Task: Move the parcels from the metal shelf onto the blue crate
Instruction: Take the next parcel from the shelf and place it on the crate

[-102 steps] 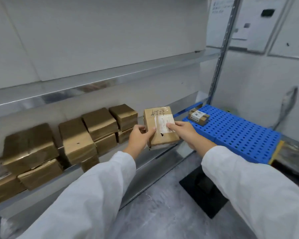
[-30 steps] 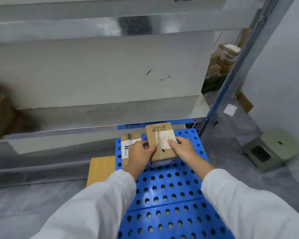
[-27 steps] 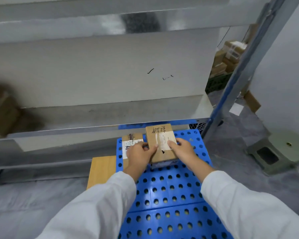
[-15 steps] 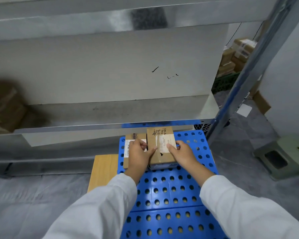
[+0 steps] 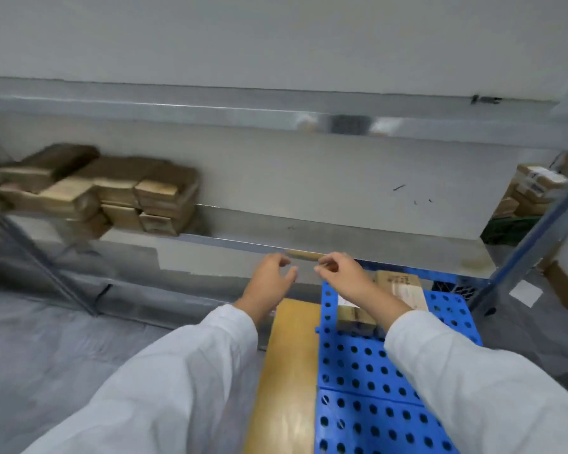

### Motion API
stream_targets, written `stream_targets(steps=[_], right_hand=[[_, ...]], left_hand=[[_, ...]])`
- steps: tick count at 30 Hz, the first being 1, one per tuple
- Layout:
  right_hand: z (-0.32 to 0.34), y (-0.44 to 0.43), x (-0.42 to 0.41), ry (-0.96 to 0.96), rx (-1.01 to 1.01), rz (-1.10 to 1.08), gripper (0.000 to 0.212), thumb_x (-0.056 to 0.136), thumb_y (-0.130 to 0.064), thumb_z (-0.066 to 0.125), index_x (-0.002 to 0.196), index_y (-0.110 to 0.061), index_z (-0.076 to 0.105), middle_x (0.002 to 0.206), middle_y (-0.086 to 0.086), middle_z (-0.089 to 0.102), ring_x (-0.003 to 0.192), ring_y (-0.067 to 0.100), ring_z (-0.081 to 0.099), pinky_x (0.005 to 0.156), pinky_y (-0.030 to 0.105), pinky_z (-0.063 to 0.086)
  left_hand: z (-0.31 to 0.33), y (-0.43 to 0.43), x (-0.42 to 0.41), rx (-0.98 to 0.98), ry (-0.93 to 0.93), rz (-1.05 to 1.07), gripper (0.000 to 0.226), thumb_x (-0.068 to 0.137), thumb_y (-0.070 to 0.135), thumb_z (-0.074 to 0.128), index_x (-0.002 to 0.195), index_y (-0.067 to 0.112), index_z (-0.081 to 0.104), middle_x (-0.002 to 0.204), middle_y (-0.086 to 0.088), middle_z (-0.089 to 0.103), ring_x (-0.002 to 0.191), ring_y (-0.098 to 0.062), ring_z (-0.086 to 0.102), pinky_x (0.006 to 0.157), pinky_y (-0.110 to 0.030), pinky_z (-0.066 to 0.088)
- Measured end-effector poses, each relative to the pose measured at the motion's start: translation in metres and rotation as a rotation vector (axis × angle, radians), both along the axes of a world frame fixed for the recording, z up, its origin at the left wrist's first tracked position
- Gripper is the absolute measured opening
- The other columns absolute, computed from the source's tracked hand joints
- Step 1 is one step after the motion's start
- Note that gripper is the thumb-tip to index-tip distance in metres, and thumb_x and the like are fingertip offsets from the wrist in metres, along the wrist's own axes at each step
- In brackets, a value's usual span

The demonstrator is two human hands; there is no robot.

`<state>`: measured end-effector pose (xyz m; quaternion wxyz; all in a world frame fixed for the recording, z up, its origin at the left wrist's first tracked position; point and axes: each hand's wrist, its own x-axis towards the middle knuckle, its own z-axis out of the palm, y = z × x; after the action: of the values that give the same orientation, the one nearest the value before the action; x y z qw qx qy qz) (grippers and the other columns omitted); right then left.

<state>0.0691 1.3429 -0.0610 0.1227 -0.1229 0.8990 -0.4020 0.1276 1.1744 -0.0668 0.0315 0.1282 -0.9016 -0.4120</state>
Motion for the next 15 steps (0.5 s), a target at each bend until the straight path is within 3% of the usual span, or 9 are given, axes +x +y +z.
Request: stream_targets(steps=[5, 8, 12, 15], right_hand=[[0.062, -0.15, 0.055, 0.112, 0.004, 0.163, 0.033, 0.09, -0.028, 0.067, 0.117, -0.008, 0.064, 0.113, 0.01, 0.061, 0.095, 0.015, 0.058, 0.083, 0.021, 0.04], [0.098, -0.242, 0.093, 0.206, -0.031, 0.266, 0.035, 0.089, -0.03, 0.067, 0.117, -0.009, 0.065, 0.116, 0.01, 0.064, 0.102, 0.02, 0.061, 0.093, 0.028, 0.047], [0.128, -0.346, 0.148, 0.274, -0.014, 0.383, 0.04, 0.09, -0.035, 0.064, 0.123, -0.012, 0.061, 0.123, 0.007, 0.06, 0.108, 0.02, 0.059, 0.093, 0.029, 0.046], [0.135, -0.393, 0.178, 0.31, 0.12, 0.446, 0.05, 0.092, -0.038, 0.058, 0.133, -0.011, 0.051, 0.132, 0.007, 0.051, 0.114, 0.023, 0.055, 0.089, 0.03, 0.043]], left_hand=[[0.07, -0.141, 0.082, -0.25, 0.075, 0.032, 0.04, 0.096, 0.032, 0.058, 0.129, 0.009, 0.055, 0.131, -0.006, 0.054, 0.122, -0.021, 0.051, 0.1, -0.03, 0.037], [0.103, -0.215, 0.132, -0.429, 0.077, 0.037, 0.045, 0.097, 0.036, 0.054, 0.135, 0.012, 0.05, 0.135, -0.005, 0.051, 0.124, -0.022, 0.049, 0.101, -0.036, 0.041], [0.125, -0.3, 0.196, -0.517, 0.123, 0.104, 0.045, 0.097, 0.038, 0.052, 0.136, 0.014, 0.051, 0.133, -0.003, 0.052, 0.122, -0.02, 0.05, 0.102, -0.038, 0.044], [0.135, -0.351, 0.232, -0.546, 0.129, 0.151, 0.047, 0.096, 0.041, 0.052, 0.136, 0.016, 0.051, 0.134, -0.002, 0.053, 0.123, -0.018, 0.05, 0.103, -0.038, 0.044]])
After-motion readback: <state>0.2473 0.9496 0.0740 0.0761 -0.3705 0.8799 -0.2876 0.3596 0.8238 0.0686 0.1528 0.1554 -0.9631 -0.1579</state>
